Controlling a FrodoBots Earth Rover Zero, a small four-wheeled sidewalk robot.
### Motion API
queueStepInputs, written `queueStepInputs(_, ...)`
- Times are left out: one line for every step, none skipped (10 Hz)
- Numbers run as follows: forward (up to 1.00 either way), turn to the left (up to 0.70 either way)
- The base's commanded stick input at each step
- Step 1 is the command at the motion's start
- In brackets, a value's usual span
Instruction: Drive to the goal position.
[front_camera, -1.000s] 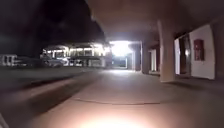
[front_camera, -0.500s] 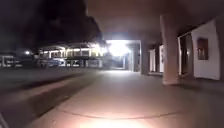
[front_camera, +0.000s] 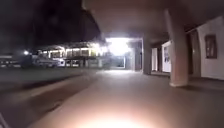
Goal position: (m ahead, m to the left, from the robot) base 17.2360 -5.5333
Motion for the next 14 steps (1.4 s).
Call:
queueStepInputs(1.0,-0.04)
queueStepInputs(1.0,-0.18)
queueStepInputs(1.0,-0.24)
queueStepInputs(1.0,-0.25)
queueStepInputs(1.0,-0.26)
queueStepInputs(1.0,-0.26)
queueStepInputs(1.0,-0.26)
queueStepInputs(1.0,-0.24)
queueStepInputs(1.0,-0.19)
queueStepInputs(1.0,-0.12)
queueStepInputs(1.0,-0.09)
queueStepInputs(1.0,-0.04)
queueStepInputs(1.0,-0.04)
queueStepInputs(1.0,-0.04)
